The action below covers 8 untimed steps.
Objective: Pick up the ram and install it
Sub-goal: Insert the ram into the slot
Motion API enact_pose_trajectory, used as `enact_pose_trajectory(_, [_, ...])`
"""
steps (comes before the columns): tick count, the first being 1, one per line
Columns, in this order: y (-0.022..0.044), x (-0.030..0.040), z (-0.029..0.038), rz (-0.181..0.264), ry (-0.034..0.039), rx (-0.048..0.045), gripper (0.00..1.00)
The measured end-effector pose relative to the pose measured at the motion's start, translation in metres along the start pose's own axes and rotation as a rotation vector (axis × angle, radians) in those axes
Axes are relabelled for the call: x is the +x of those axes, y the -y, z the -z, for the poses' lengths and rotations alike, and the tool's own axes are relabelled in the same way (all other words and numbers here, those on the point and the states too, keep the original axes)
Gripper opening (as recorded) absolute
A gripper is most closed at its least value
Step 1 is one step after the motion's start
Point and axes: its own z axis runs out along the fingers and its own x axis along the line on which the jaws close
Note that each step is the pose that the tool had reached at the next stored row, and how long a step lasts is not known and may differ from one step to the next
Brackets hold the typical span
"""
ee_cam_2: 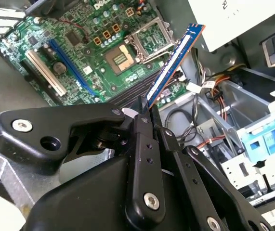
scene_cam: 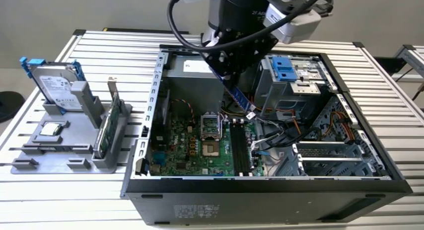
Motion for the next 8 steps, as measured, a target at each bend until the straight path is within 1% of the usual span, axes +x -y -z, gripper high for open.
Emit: enact_pose_trajectory(8, [-0.0004, 0.0009, 0.0, -0.07, -0.0048, 0.0002, 0.0])
